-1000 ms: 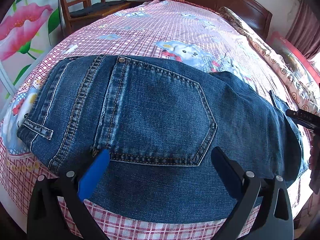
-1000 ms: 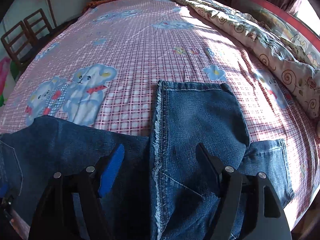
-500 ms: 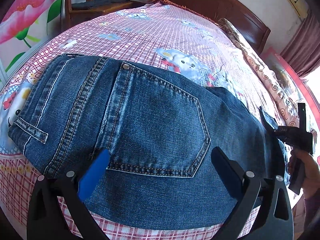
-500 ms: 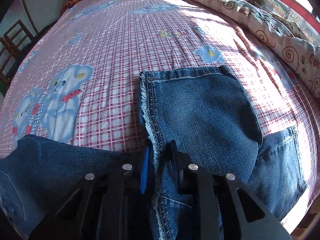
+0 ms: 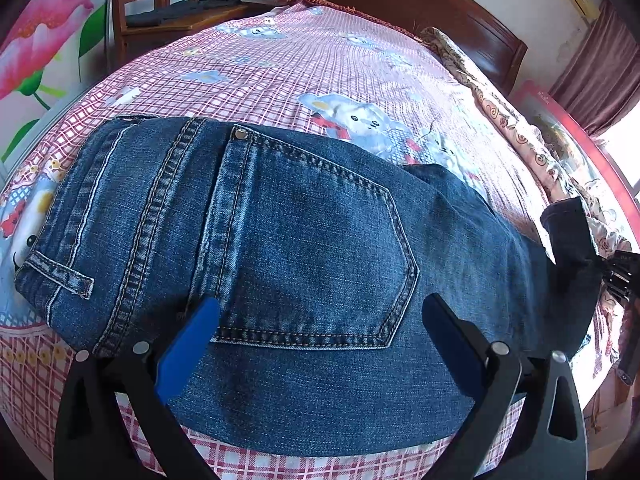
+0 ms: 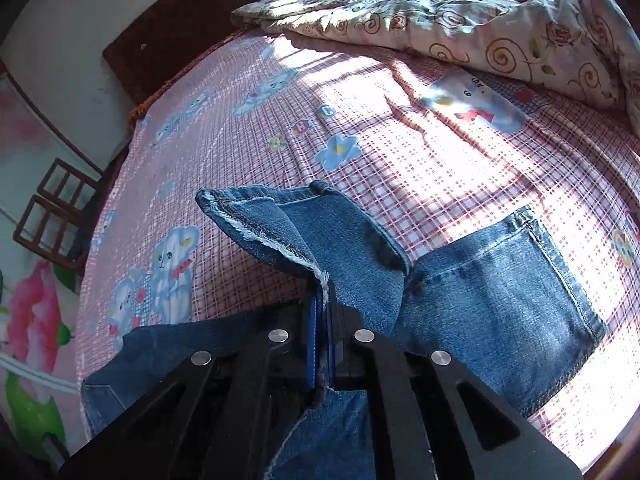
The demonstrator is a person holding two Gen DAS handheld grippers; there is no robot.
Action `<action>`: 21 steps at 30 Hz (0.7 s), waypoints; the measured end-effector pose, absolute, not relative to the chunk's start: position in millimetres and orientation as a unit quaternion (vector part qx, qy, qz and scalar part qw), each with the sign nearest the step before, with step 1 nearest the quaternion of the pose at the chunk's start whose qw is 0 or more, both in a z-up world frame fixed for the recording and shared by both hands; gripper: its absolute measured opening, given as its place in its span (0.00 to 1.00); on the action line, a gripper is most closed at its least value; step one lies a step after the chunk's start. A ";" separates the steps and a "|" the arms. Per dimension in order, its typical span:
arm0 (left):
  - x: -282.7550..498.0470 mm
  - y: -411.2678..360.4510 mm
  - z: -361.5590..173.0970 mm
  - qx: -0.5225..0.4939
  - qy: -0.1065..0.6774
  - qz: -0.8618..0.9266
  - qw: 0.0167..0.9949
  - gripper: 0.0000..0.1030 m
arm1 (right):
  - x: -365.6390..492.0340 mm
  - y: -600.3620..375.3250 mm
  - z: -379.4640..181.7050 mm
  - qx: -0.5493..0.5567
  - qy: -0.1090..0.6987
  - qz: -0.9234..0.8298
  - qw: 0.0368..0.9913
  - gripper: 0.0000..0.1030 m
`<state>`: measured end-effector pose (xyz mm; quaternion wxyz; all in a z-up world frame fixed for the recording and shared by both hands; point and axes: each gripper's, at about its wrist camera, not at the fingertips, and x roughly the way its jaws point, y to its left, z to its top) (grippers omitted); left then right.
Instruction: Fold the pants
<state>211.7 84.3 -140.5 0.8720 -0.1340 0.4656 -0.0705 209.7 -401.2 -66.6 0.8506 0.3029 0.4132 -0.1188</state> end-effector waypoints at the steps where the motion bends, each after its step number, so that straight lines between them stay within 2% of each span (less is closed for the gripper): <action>1: 211.7 82.6 -140.6 -0.127 0.467 -0.070 0.872 0.98 | 194.9 -412.3 -70.0 0.321 0.403 -0.121 0.848 0.02; 9: 207.3 67.8 -144.0 -0.055 0.470 -0.074 0.878 0.98 | 116.7 -460.5 -167.7 0.489 0.358 -0.114 0.788 0.02; 11: 205.2 65.9 -144.7 -0.040 0.469 -0.076 0.879 0.98 | 108.0 -467.2 -178.6 0.537 0.330 -0.096 0.770 0.01; 14: 203.4 63.7 -144.7 -0.028 0.468 -0.076 0.880 0.98 | 113.5 -470.9 -177.4 0.546 0.338 -0.086 0.762 0.02; 18: 203.2 61.8 -144.9 -0.022 0.470 -0.071 0.880 0.98 | 101.4 -493.4 -190.4 0.645 0.252 -0.077 0.718 0.12; 20: 203.5 60.5 -144.8 -0.017 0.471 -0.068 0.879 0.98 | 102.8 -497.7 -192.0 0.659 0.243 -0.074 0.708 0.21; 21: 203.7 60.0 -144.8 -0.016 0.472 -0.067 0.879 0.98 | 105.3 -498.2 -188.9 0.650 0.251 -0.081 0.713 0.21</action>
